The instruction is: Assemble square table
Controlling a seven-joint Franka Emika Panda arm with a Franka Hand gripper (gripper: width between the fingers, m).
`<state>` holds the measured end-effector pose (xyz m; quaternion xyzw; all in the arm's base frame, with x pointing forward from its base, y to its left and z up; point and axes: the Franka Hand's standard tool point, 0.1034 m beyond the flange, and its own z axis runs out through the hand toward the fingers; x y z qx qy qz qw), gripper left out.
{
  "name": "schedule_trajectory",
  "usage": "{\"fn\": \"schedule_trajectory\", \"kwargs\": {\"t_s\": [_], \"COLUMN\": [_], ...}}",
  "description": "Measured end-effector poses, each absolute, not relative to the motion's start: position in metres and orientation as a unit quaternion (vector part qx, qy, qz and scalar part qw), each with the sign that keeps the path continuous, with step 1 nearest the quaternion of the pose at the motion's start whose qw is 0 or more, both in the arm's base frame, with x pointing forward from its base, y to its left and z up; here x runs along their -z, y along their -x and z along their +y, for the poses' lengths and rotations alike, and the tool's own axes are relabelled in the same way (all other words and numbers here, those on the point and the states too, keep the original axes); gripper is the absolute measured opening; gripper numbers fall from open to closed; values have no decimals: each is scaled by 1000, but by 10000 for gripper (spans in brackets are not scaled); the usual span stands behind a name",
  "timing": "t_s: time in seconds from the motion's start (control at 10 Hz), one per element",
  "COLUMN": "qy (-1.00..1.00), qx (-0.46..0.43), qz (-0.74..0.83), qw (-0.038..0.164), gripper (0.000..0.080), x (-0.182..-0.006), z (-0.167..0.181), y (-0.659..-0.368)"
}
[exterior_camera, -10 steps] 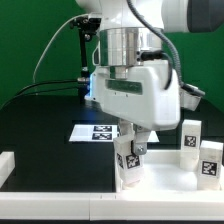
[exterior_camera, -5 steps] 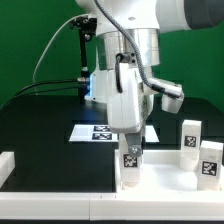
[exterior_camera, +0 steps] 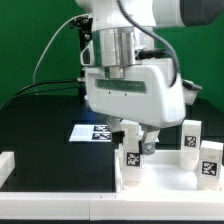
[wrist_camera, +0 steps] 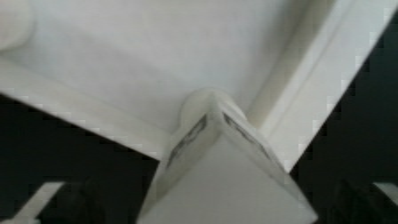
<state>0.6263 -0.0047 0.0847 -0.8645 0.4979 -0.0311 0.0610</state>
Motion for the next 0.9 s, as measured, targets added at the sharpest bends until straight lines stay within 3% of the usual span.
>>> {"fn": "schedule_trajectory", "kwargs": {"t_s": [0.4, 0.5, 0.7, 0.9], "qy": [910, 951, 986, 979], "qx": [43, 49, 50, 49], "qz": [409, 304, 158, 195], "qw": [48, 29, 17, 17], "gripper": [649, 649, 649, 621], "x": [-83, -86, -85, -85], "z": [-10, -11, -8, -9], "y": [-627, -628, -627, -627]}}
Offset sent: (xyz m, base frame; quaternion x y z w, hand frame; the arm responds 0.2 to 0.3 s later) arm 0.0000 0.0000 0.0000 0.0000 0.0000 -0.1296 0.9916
